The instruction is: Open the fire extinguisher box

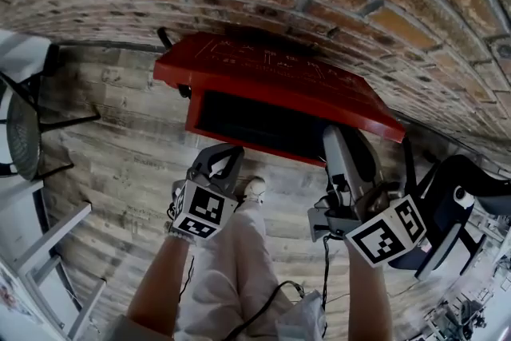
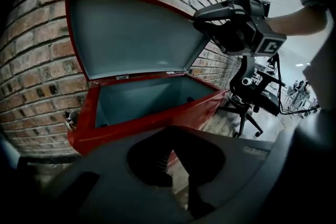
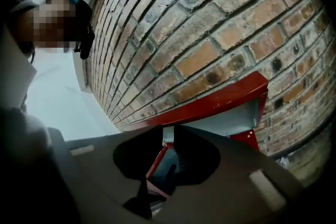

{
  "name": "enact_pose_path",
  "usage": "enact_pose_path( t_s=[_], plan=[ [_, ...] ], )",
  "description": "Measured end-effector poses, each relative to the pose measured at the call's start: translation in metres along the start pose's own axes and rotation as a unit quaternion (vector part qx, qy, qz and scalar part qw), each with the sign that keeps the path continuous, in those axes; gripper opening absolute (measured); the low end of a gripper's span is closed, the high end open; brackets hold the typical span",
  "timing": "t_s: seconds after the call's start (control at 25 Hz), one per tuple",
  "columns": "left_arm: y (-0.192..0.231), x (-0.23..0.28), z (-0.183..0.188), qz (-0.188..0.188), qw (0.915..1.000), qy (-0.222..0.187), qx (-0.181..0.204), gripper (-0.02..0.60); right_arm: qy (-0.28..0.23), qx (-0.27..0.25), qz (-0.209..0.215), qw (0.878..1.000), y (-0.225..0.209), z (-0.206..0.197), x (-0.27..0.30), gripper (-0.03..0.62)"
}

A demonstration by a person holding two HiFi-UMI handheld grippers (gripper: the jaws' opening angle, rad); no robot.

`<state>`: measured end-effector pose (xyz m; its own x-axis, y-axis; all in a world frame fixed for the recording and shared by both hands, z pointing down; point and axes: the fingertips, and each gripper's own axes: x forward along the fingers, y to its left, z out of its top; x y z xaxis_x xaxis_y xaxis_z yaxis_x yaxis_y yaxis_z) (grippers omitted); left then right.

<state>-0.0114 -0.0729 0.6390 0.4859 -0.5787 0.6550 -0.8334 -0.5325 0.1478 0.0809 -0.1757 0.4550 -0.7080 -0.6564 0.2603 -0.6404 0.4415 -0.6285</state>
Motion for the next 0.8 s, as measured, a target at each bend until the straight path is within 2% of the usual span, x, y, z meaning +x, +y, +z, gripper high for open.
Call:
enact_pose_path(
  t_s=[0.2, 0.56, 0.72, 0.8],
  plan=[
    [-0.001, -0.001, 0.001, -0.001, 1.0000, 0.002, 0.007, 0.000, -0.020, -0.020, 0.006, 1.000, -0.005, 0.029, 0.017, 0.057],
    [-0.003, -0.001, 0.002, -0.004, 1.0000, -0.002, -0.003, 0.000, -0.057, -0.048, 0.007, 0.997, -0.018, 0.076, 0.049, 0.057],
    [-0.003, -0.001, 0.003, -0.004, 1.0000, -0.004, -0.005, 0.000, -0.051, -0.054, 0.007, 0.997, -0.020, 0.078, 0.058, 0.055],
    [-0.004, -0.001, 0.003, -0.004, 1.0000, -0.004, -0.006, 0.000, -0.033, -0.067, 0.003, 0.997, -0.022, 0.068, 0.058, 0.019]
  ],
)
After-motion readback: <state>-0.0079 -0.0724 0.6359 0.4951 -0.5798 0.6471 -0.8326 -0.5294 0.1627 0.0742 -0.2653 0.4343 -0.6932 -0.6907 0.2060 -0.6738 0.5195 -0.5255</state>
